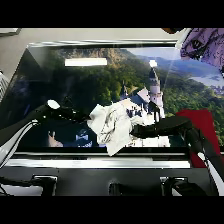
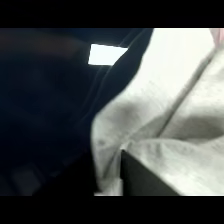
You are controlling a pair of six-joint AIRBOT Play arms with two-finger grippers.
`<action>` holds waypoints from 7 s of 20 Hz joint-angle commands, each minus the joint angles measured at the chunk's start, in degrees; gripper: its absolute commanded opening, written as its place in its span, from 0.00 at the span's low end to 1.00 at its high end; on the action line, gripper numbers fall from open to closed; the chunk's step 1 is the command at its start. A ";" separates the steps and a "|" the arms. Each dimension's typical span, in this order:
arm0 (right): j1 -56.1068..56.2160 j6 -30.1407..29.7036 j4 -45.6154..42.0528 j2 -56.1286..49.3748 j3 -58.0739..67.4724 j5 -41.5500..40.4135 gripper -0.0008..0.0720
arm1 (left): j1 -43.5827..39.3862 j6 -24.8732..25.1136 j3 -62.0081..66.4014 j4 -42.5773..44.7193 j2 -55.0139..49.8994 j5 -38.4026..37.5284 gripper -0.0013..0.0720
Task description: Fold the clothes and pants, and hang the long-sleeved shirts on hangers.
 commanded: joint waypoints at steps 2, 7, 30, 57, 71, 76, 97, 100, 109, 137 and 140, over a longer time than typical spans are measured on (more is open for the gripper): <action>0.04 2.56 -2.27 2.97 2.71 0.92 0.05 | -2.08 0.98 1.62 -0.50 -0.59 1.88 0.05; -0.20 10.80 -22.38 3.10 26.80 1.29 0.05 | 4.46 0.48 14.93 6.40 10.34 -2.84 0.04; -0.17 34.49 -50.38 -2.82 79.01 -1.51 0.05 | 16.65 -13.75 48.37 35.80 39.45 -17.31 0.04; -26.75 7.72 -25.22 -24.44 43.04 -25.68 0.67 | 16.74 -15.93 39.52 33.18 -7.02 -23.23 0.05; -23.93 2.29 -17.62 -24.02 15.69 -3.13 0.68 | 16.52 -15.98 39.52 32.52 -7.04 -24.61 0.05; -17.92 1.29 -17.00 -26.05 15.80 -4.04 0.38 | 16.52 -16.11 39.52 32.52 -7.04 -24.61 0.05; -22.38 14.51 -27.28 -29.42 58.86 -5.60 0.40 | 14.03 -16.11 39.41 30.29 -7.26 -28.00 0.05; -29.79 5.66 -20.11 -24.06 53.16 -17.29 0.40 | 14.32 -16.11 39.41 28.39 -7.26 -28.92 0.05; -26.82 2.71 -1.07 5.31 -9.94 -10.29 0.45 | 14.27 -16.11 39.39 28.22 -7.28 -28.92 0.05; -6.69 15.23 -12.92 8.83 26.45 14.23 0.05 | 18.99 -14.36 52.98 28.48 6.16 -20.85 0.04; -8.52 15.23 -18.62 8.83 47.30 5.49 0.05 | 20.83 -12.90 58.58 28.48 15.87 -16.44 0.04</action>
